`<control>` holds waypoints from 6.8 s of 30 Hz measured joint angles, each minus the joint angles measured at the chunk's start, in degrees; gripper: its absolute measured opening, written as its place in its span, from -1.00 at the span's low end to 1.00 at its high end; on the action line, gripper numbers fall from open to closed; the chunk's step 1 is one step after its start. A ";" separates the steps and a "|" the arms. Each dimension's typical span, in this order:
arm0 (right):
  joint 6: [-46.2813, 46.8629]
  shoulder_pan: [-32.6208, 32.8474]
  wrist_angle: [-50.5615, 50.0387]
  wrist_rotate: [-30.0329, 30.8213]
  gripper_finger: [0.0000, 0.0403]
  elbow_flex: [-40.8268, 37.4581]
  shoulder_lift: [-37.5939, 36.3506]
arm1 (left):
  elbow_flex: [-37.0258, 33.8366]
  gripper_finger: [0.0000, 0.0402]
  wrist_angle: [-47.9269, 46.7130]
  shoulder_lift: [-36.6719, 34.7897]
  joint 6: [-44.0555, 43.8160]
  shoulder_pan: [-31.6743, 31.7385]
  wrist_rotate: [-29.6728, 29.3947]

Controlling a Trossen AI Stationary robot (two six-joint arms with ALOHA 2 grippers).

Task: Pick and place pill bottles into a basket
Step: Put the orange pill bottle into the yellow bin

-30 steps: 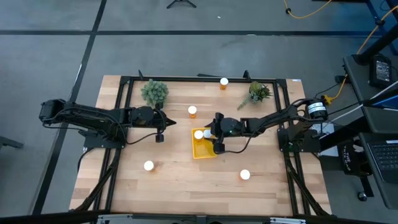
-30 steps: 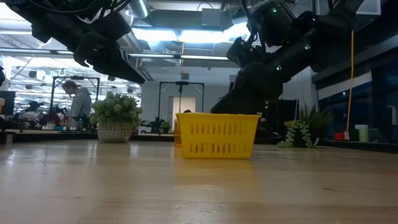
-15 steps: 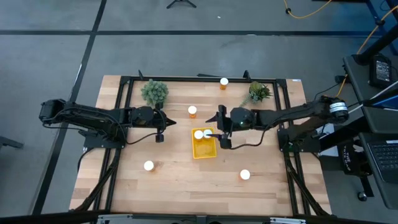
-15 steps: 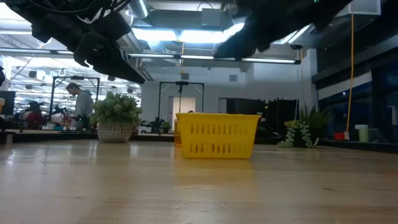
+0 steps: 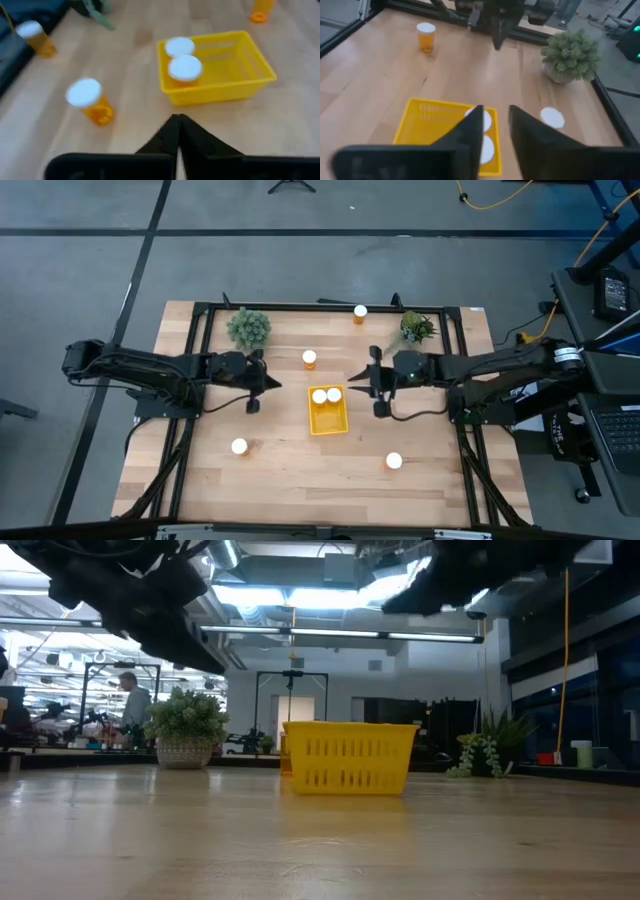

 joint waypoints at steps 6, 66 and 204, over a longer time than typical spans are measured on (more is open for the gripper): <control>0.31 -0.59 18.46 0.28 -0.95 -11.63 0.02 | 0.00 -0.98 -4.45 -3.15 0.81 -0.96 2.99; 15.70 1.01 26.41 3.08 -0.92 -15.30 0.04 | 0.00 0.16 -20.06 -21.45 -20.89 -24.60 -24.84; 18.48 3.72 24.79 3.10 -0.92 -15.30 0.04 | 0.07 0.40 -12.93 15.25 -51.44 -53.28 -27.90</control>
